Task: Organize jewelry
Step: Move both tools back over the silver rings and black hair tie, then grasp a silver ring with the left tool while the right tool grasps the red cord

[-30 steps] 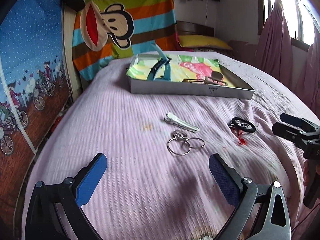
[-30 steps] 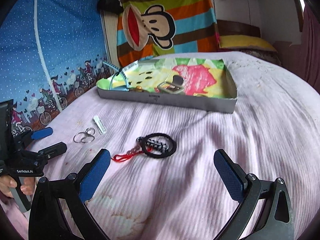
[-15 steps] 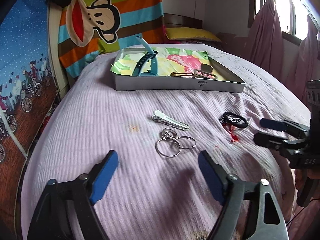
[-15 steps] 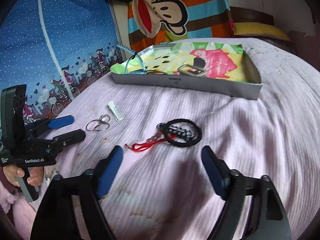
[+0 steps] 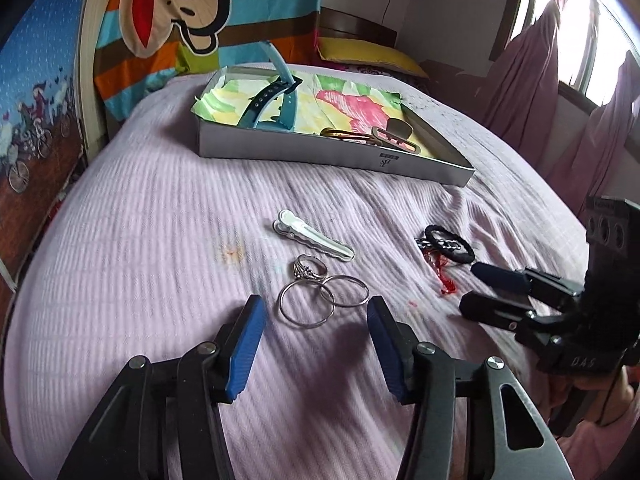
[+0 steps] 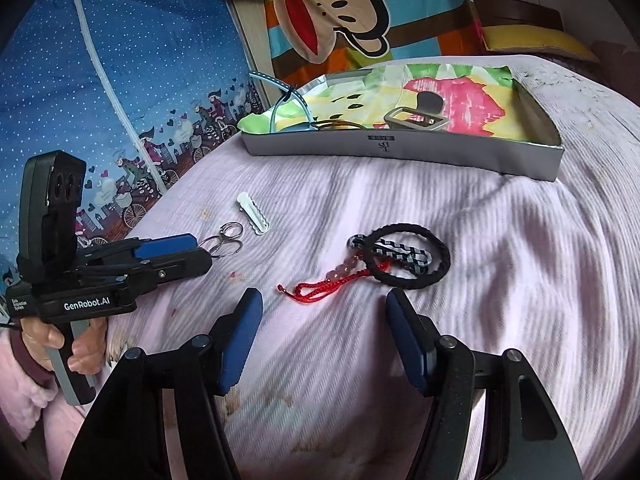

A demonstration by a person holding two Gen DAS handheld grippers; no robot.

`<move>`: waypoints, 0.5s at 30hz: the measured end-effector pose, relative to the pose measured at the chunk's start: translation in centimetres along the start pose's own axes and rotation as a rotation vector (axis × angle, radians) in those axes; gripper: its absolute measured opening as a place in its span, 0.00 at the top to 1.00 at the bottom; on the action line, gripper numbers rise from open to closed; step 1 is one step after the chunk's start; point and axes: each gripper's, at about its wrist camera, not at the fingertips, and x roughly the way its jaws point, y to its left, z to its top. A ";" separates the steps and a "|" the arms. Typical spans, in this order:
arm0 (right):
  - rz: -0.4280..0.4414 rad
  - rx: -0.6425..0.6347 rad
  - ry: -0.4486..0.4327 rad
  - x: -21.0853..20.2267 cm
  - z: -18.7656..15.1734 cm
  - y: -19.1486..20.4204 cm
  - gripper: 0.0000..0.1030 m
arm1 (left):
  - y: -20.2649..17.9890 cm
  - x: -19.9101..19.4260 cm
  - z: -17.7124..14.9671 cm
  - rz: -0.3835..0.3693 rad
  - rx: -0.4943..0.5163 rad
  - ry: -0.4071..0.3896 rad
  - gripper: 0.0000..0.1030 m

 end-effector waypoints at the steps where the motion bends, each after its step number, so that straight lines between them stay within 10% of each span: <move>1: 0.001 0.000 -0.001 0.1 0.0 0.1 0.43 | 0.1 0.1 0.0 -0.003 -0.005 0.003 0.52; 15: -0.017 -0.001 0.024 1.9 0.5 0.5 0.70 | 0.3 1.0 0.3 -0.001 -0.021 0.022 0.73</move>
